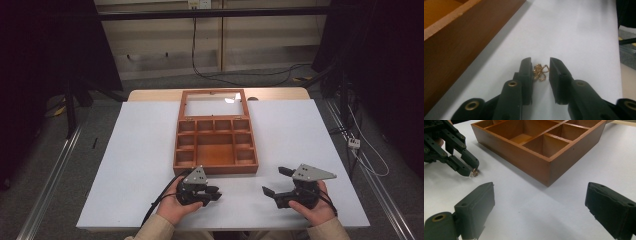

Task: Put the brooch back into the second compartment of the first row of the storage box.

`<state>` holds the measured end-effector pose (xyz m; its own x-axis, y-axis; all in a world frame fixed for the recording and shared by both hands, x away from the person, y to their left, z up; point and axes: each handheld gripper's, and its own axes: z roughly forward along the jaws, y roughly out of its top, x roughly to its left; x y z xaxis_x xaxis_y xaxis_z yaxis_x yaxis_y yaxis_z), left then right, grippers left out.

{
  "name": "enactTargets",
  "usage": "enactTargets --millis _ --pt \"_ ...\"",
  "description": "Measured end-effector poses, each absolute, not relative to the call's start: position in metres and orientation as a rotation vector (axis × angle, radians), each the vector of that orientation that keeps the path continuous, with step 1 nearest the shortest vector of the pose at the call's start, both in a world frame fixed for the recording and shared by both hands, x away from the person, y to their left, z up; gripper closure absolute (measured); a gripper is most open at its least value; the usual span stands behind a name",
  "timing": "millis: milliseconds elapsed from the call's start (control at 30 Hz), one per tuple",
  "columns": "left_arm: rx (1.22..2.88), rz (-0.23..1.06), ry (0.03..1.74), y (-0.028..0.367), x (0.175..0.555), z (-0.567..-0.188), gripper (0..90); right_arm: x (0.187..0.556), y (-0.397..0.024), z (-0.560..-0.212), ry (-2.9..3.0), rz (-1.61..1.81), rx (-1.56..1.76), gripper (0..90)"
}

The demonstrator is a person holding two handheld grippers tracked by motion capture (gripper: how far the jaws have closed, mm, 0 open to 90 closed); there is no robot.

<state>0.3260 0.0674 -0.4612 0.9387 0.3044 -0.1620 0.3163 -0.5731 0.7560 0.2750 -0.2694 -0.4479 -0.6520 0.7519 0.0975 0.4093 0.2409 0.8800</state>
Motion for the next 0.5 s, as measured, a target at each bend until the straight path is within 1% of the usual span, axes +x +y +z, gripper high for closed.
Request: enactTargets --millis 100,467,500 --pt "2.234 -0.032 0.416 0.0668 0.3231 -0.4609 79.9 0.2748 -0.2685 -0.4473 2.178 1.380 1.062 8.9" --pt "2.262 -0.007 0.416 0.0600 0.3183 -0.4590 85.1 0.2746 -0.2678 -0.4475 2.184 1.378 1.055 8.9" --pt "2.266 -0.002 0.414 0.0595 0.3180 -0.4587 86.5 0.2747 -0.2675 -0.4476 2.185 1.377 1.055 8.9"
